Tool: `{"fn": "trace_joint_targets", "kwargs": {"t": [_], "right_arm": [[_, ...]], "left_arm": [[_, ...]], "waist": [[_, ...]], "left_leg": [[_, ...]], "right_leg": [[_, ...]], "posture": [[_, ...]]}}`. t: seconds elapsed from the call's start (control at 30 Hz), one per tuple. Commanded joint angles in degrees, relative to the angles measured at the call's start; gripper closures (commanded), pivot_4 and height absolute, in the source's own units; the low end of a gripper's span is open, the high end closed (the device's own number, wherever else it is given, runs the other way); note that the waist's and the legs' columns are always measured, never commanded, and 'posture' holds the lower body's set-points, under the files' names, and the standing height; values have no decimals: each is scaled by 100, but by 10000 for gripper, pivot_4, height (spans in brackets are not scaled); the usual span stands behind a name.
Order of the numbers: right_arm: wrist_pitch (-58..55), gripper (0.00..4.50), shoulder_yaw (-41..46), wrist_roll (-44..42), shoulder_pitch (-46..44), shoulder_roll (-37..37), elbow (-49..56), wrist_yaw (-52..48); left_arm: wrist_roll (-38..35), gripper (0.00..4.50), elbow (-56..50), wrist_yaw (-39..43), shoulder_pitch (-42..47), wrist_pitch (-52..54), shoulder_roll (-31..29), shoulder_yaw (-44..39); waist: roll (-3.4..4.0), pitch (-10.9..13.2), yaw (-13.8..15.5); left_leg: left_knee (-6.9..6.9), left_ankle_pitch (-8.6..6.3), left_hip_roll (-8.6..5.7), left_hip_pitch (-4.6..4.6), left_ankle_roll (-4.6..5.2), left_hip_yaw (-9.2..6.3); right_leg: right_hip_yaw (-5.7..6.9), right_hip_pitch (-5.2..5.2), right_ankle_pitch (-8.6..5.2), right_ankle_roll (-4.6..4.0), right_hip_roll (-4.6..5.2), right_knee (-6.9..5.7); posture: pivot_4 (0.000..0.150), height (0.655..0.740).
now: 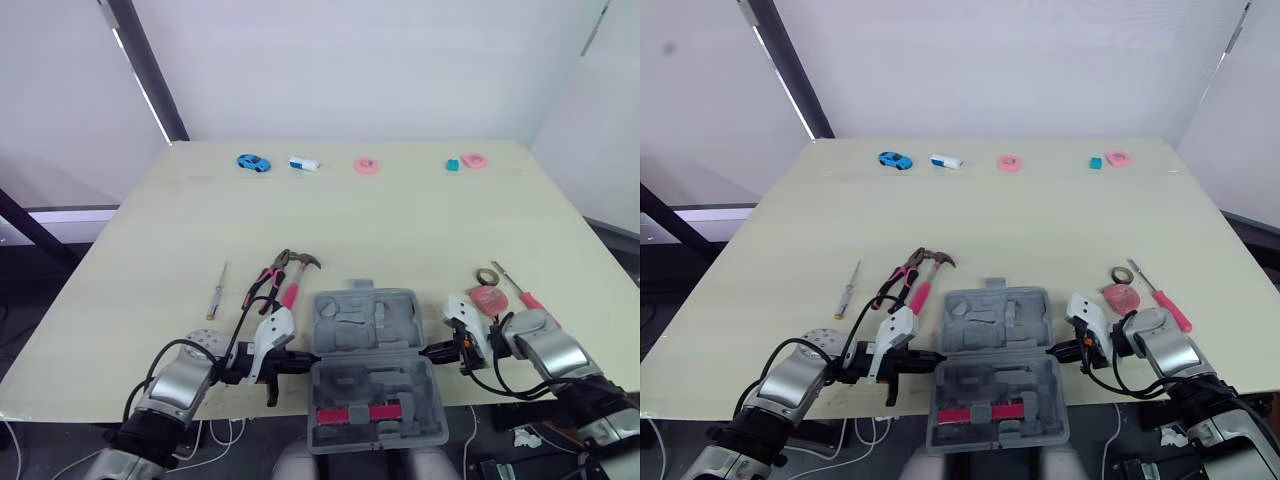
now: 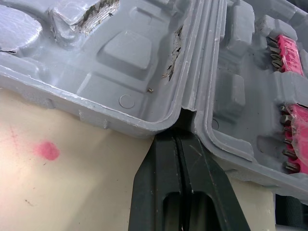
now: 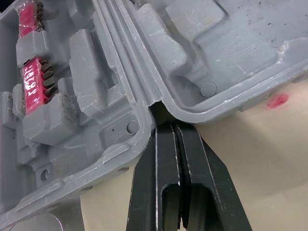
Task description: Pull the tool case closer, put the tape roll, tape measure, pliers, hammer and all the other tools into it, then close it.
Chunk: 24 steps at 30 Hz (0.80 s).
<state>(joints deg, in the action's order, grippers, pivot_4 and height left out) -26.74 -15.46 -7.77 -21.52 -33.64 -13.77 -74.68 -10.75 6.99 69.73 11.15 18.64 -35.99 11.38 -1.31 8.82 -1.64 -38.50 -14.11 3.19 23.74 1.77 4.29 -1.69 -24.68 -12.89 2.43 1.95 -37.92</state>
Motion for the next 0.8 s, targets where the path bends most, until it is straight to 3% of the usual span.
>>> {"fn": "trace_joint_targets", "kwargs": {"t": [0.03, 0.8], "right_arm": [[103, 45000, 46, -59, -8, -45, 60, 45], [193, 45000, 69, -47, -48, -127, -47, 82]], "left_arm": [[28, 44723, 66, -78, 51, -73, 68, 66], [79, 44723, 412, -156, 225, -274, 167, 30]], "waist": [[0, 0, 10], [0, 0, 96]], "left_leg": [[0, 0, 0, 0, 0, 0], [-24, 0, 2, 0, 1, -2]], "right_leg": [[0, 0, 0, 0, 0, 0], [3, 9, -9, -15, 0, -5]], "posture": [[1500, 7395], [1500, 7395]]}}
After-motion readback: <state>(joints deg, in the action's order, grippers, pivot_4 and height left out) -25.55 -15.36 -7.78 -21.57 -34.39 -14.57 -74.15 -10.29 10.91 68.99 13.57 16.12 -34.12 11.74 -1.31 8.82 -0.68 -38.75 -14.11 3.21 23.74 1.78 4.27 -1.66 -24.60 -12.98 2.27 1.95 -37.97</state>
